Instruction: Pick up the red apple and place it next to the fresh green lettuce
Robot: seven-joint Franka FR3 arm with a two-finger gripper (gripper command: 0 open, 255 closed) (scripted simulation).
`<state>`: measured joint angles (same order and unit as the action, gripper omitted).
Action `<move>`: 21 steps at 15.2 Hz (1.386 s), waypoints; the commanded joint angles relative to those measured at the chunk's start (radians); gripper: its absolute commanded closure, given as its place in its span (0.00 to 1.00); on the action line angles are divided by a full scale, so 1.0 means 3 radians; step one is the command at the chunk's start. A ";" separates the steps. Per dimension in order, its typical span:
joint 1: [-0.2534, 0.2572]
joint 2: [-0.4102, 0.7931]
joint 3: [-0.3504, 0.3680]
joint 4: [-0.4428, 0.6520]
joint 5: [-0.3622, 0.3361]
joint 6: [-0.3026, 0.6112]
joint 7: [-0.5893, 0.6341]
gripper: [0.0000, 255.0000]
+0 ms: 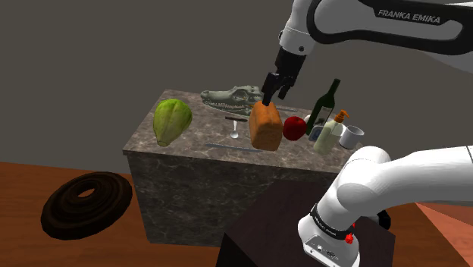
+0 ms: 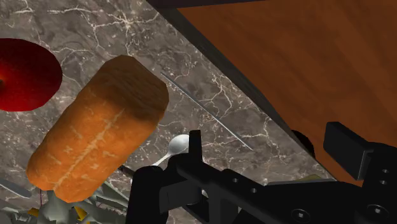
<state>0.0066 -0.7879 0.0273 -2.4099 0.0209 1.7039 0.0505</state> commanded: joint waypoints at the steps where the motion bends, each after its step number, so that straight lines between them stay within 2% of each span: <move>1: 0.0000 0.0000 0.0000 0.0000 0.0000 0.0000 0.0000 0.00; 12: -0.0547 -0.0278 -0.0561 -0.0809 -0.0530 0.0995 -0.0247 0.00; 21: -0.1053 -0.0087 -0.1148 -0.1187 -0.0951 0.1985 -0.0480 0.00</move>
<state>-0.2941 -0.8343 -0.2955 -2.7583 -0.2508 2.2546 -0.0868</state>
